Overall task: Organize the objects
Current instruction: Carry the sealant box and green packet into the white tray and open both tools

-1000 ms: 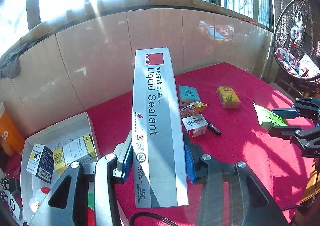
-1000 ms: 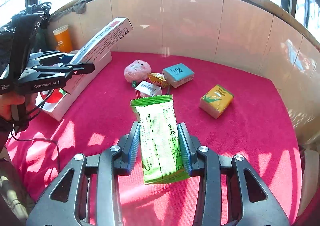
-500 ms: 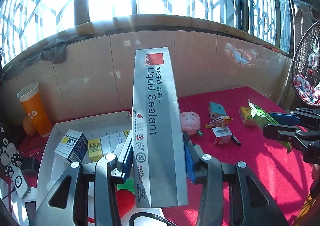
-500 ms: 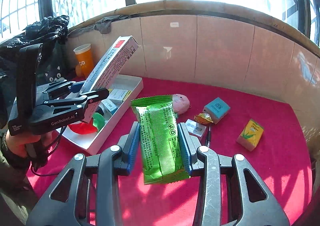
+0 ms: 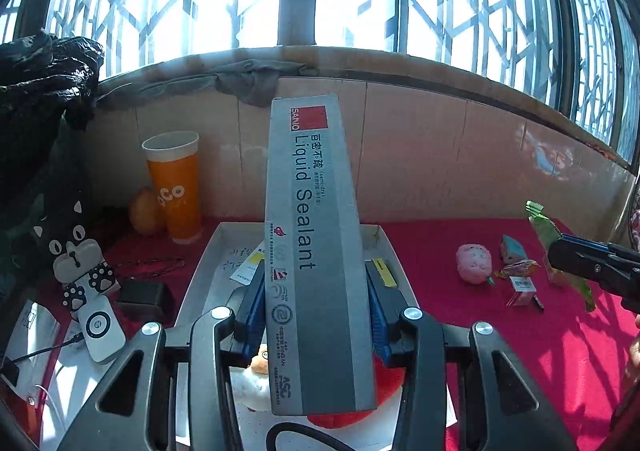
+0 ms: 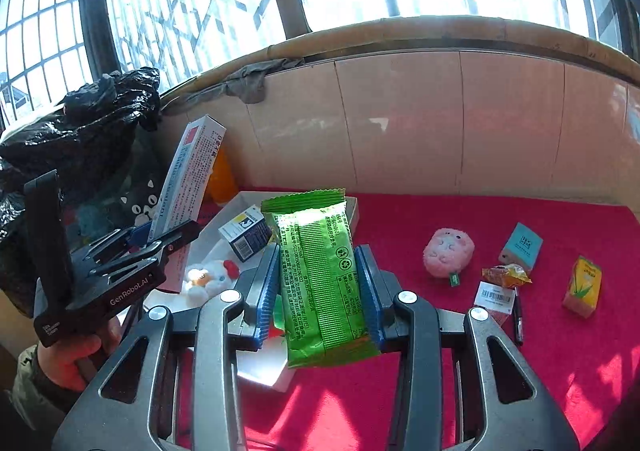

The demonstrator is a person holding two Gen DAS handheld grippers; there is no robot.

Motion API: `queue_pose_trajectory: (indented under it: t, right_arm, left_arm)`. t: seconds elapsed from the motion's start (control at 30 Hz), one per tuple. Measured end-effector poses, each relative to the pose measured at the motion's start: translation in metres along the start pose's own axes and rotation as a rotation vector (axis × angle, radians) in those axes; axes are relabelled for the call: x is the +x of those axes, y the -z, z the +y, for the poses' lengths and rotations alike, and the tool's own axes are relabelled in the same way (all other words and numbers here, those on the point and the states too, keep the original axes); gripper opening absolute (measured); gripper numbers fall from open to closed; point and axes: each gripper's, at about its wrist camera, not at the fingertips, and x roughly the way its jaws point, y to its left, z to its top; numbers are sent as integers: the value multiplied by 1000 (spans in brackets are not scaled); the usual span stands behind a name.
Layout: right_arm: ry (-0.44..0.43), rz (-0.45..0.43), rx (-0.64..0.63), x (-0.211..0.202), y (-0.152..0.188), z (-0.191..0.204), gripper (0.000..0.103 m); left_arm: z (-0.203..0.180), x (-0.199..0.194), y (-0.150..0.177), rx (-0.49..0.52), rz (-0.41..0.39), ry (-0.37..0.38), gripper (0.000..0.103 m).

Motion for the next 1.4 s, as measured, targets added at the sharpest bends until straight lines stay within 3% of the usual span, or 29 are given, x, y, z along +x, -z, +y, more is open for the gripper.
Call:
queue_pose_trajectory:
  t: [0.33,0.93,1.4]
  right_arm:
    - [-39,96,18,53,1,34,37]
    - [74,216,-74,151,6,76,37]
    - [133,192,-110,163,8,77,37]
  left_arm:
    - [35,7,16,-32,33,-58,44]
    - [69,34,37,-102,100,-69,44]
    - [58,43,41,-65,114,-40,45]
